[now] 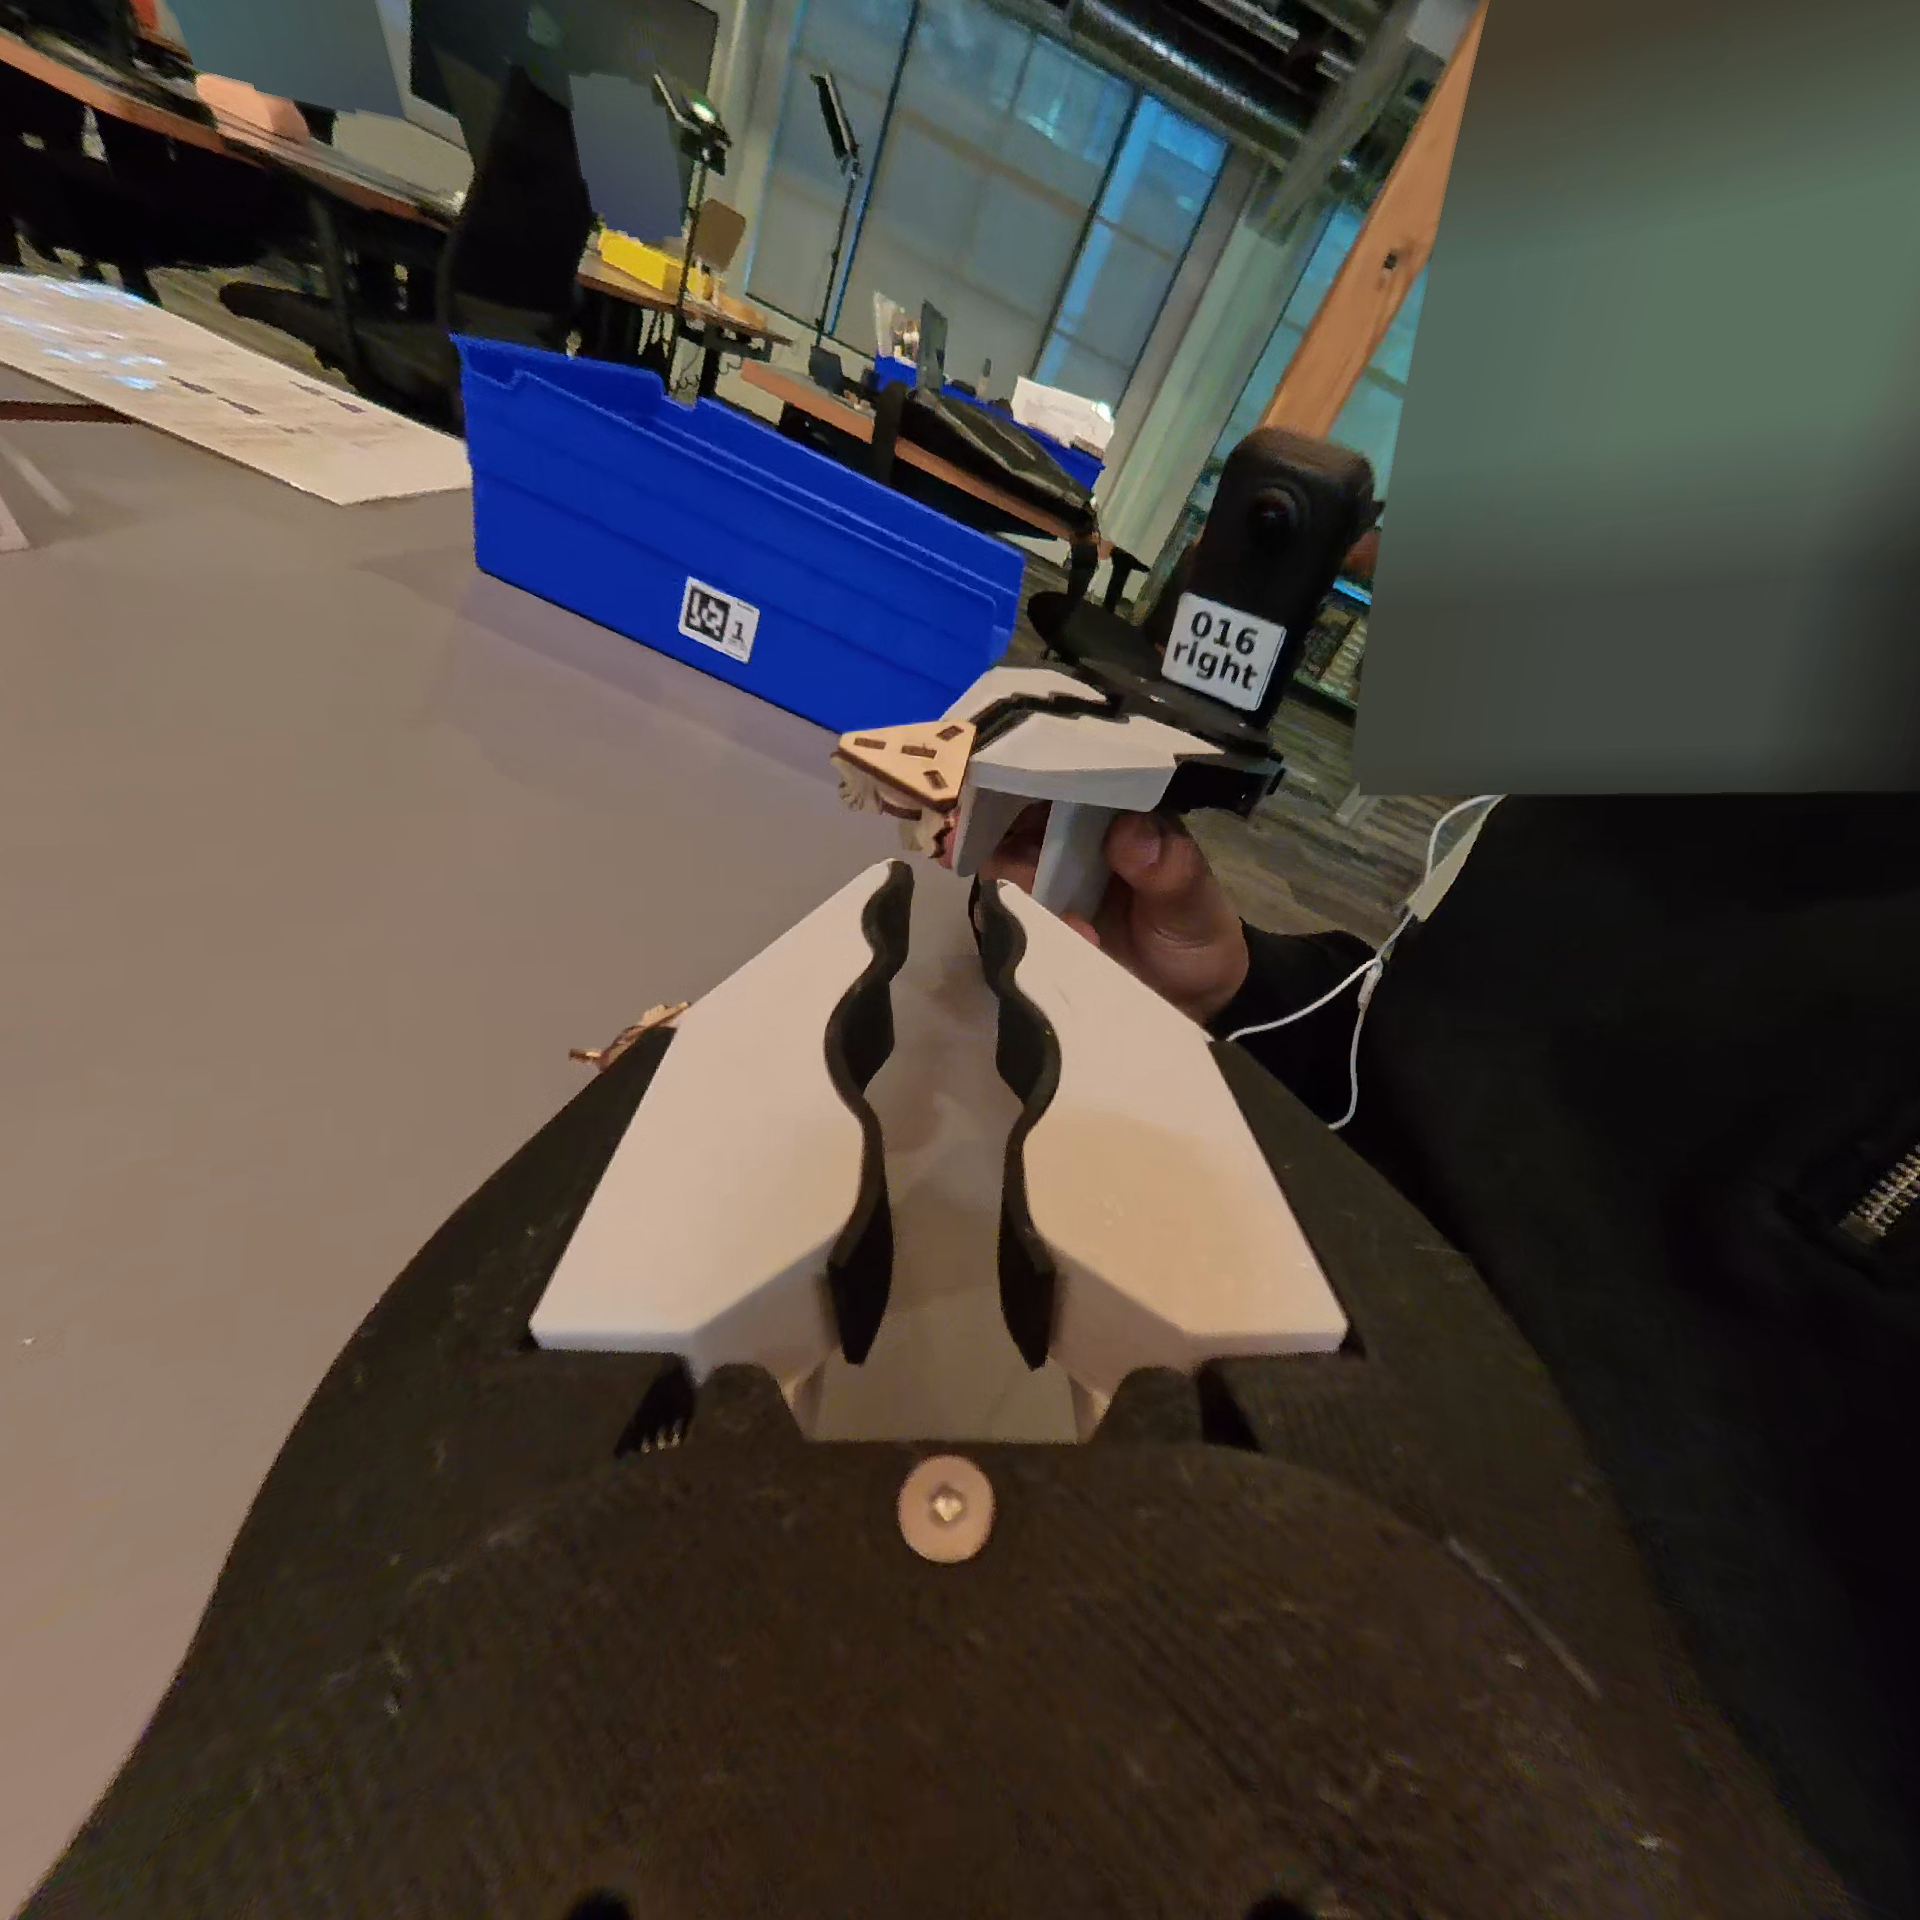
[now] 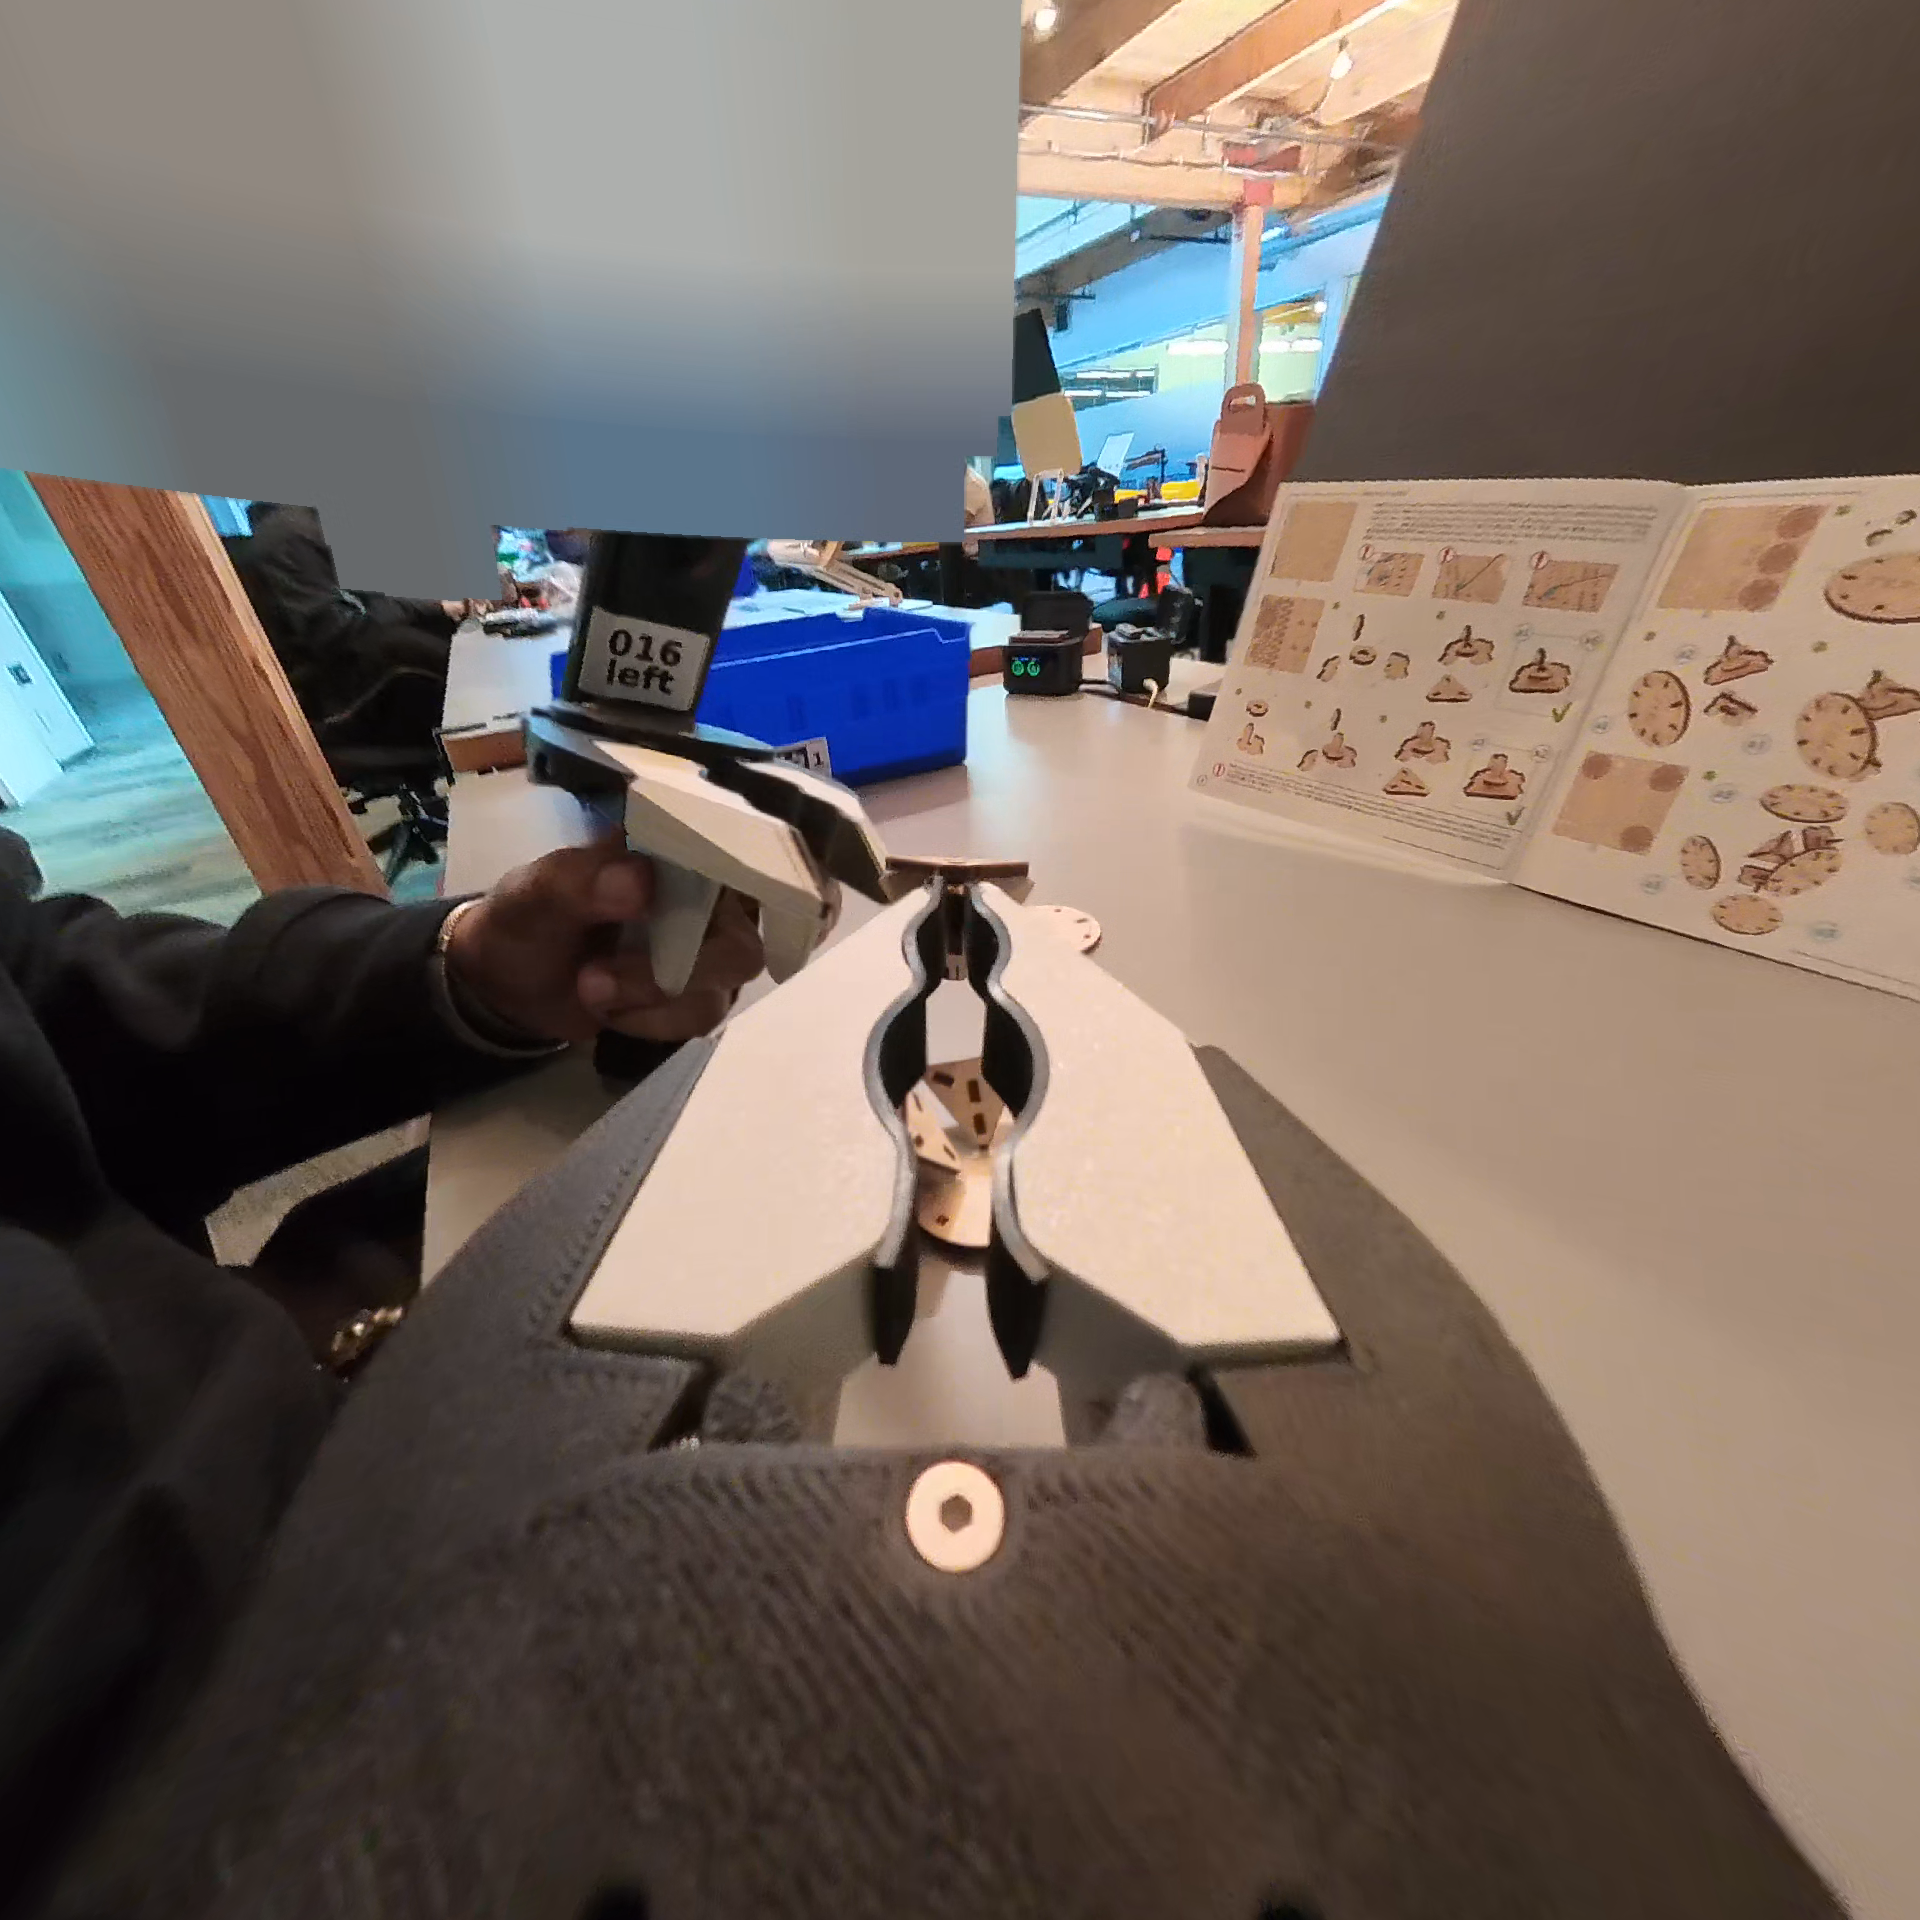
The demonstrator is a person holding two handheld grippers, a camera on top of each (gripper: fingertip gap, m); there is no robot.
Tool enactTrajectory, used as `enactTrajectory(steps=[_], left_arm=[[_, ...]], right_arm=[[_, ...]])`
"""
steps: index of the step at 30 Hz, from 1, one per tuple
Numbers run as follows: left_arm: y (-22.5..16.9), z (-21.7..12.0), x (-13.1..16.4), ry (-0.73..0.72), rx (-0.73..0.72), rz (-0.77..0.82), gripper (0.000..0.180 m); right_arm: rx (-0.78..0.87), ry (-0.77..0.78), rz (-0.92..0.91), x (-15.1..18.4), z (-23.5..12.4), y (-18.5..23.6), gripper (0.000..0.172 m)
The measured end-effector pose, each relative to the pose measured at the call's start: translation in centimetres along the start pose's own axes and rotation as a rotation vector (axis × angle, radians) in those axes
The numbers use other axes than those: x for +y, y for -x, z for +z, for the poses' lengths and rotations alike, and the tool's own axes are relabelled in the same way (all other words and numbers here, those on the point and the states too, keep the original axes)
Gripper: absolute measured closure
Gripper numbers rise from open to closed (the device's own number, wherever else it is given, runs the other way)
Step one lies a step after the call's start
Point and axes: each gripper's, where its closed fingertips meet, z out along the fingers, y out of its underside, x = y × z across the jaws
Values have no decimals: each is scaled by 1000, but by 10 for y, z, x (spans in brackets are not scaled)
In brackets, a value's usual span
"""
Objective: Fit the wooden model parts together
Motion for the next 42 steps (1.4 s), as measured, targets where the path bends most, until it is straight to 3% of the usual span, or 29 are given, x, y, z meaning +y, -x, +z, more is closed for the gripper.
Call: enactTrajectory(steps=[10, 16, 19, 24, 30, 37, 42], left_arm=[[29, -41, -45, -278, -81, -101, 159], [28, -46, -48, -302, -26, -137, 153], [27, -44, -46, -286, -23, -133, 154], [14, -31, -34, -206, 62, -153, 154], [-14, -24, -26, -138, 296, -262, 152], [-29, -15, -10, -29, 359, -254, 159], [-40, -8, 2, 45, 394, -253, 160]], right_arm=[[26, -144, 171, -20, -19, -26, 172], [-47, -156, 178, -23, -18, -17, 171], [-60, -130, 159, -20, -17, -14, 171], [-227, -91, 192, -15, -14, 9, 172], [-488, -73, 273, -15, -14, 48, 172], [-535, -62, 320, -14, -14, 52, 172], [-582, -53, 539, -13, -12, 45, 172]])
